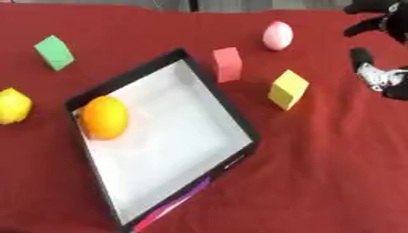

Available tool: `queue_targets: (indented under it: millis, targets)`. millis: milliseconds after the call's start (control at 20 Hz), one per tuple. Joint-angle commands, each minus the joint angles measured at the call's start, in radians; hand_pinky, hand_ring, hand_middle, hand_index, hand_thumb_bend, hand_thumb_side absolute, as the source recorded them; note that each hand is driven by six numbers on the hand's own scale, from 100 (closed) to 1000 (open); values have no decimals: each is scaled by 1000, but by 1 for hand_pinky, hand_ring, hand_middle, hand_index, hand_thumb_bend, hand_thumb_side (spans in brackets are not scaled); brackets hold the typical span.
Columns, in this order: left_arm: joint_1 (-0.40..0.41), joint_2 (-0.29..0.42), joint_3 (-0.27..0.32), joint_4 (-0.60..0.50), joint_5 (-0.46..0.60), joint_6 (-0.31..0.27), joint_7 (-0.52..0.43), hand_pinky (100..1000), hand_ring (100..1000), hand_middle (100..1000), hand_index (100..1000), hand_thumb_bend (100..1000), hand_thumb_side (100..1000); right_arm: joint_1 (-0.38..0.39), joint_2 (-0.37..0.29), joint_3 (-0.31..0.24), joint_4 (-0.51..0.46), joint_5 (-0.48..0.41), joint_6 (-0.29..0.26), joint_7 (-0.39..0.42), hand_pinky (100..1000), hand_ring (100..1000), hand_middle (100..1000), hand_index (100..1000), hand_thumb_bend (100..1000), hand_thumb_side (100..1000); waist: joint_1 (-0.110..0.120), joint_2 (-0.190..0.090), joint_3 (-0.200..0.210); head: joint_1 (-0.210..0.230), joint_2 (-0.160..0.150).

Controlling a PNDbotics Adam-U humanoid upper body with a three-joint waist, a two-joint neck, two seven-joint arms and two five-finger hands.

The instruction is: Pick up objects on the table and place them in the box.

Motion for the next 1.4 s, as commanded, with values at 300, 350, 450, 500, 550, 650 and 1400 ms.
queue_targets:
  millis: [300,350,450,500,550,650,1400]
  targets:
    - [-6,37,4,-9,-3,2,-4,647,831,735,786,298,678,-117,-201,80,118,114,-141,42,942,853,908,945,100,248,-6,-32,7,-11,-14]
    - [-6,37,3,-9,-3,3,-5,647,832,734,786,298,678,-131,-211,93,133,131,-154,44,939,857,905,945,100,247,-7,-32,8,-12,-15]
    - [-6,37,2,-9,-3,3,-6,647,832,734,786,297,678,-157,-228,121,164,167,-180,52,935,866,908,944,100,309,-9,-32,10,-15,-15]
    - [-6,38,1,-8,-3,3,-7,647,832,734,786,297,678,-171,-233,135,179,186,-192,60,934,867,908,944,100,318,-10,-33,12,-17,-16]
    - [-6,38,0,-8,-3,4,-8,647,832,734,786,297,679,-186,-236,148,194,203,-203,68,933,870,908,944,100,325,-11,-32,13,-18,-17]
    - [-7,38,-1,-7,-2,4,-9,647,832,734,786,298,678,-217,-234,171,222,229,-224,82,931,874,909,944,100,330,-11,-32,14,-17,-18]
    - [-14,40,-7,-5,0,5,-15,647,833,734,785,297,679,-374,-152,286,365,409,-508,237,938,928,939,945,100,462,-15,-22,27,-21,-29]
